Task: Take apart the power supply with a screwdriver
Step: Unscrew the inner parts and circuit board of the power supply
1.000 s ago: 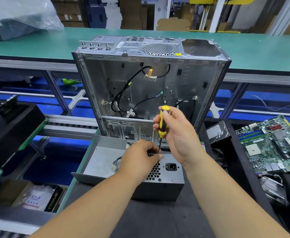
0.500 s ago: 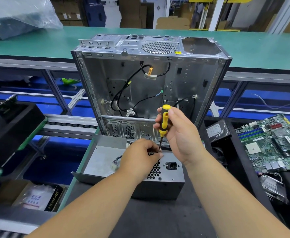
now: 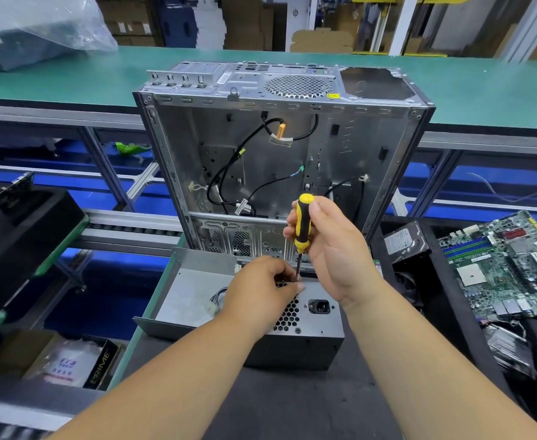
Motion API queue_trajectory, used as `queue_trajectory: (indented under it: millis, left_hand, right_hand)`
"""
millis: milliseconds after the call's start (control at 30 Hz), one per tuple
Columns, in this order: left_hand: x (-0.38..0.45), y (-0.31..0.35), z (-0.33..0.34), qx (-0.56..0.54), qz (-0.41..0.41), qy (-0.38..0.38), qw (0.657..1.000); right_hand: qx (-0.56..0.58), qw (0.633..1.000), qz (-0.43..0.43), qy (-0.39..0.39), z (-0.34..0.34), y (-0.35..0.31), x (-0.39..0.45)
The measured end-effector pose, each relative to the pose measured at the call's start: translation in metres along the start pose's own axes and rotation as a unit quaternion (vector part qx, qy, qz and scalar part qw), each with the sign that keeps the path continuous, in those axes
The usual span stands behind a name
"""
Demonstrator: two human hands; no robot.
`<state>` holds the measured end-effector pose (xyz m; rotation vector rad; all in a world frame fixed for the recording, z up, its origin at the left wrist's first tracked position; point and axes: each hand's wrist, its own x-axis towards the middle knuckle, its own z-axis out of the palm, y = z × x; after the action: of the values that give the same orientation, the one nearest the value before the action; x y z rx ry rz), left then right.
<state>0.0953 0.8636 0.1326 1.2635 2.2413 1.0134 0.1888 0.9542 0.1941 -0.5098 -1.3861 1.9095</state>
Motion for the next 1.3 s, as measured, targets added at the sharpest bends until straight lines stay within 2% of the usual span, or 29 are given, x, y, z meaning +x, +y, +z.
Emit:
queue_trajectory:
  millis: [333,700,1000,1133,1300]
  left_hand:
    - [0.0,0.0005,0.0008,0.003,0.002,0.001,1.0]
    - [-0.0008,0.0009,0.0001,0.007,0.007,0.003,1.0]
    - [-0.0013,0.0012,0.0008,0.0,-0.002,0.004,1.0]
    - [-0.0012,0.0018,0.0007,0.004,-0.001,0.003,1.0]
    - [-0.0012,0.0015,0.0005,0.008,0.004,0.004,1.0]
  right_hand:
    - [0.06,0.998,0.005,-0.016,0.0024,-0.0014,-0.0019]
    - [0.002,1.0,0.0,0.003,-0.0035,0.0029,-0.002]
    - [0.057,0.998,0.005,-0.011,-0.0001,-0.0004,-0.0035]
    - [0.01,1.0,0.001,0.017,-0.002,0.0025,-0.0024]
    - [-0.021,1.0,-0.002,0.009,-0.0051,0.0029,-0.0035]
